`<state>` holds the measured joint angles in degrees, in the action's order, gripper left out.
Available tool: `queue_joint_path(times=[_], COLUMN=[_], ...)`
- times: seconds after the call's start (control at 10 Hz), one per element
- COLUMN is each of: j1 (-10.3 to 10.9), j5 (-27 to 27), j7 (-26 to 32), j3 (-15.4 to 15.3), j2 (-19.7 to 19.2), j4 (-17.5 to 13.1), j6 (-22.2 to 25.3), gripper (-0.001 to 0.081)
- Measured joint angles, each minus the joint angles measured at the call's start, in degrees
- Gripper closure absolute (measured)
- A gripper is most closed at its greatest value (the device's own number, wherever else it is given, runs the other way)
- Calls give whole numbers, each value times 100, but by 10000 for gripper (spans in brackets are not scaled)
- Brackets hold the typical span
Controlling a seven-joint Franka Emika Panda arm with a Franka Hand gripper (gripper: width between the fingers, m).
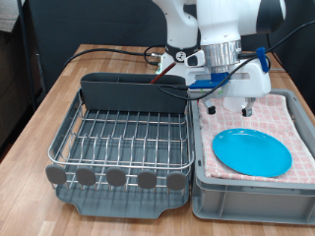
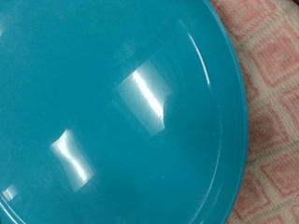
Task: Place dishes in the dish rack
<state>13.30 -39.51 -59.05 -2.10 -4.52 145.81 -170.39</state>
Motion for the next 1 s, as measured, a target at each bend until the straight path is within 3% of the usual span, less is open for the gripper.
queue_joint_path(times=[0.4,1.0], j1=[-30,-53], j5=[-609,-1104], j7=[624,1050], j3=[-98,-213], j2=[-229,-684], j4=[-148,-531], j6=[-62,-81], gripper=[4,4])
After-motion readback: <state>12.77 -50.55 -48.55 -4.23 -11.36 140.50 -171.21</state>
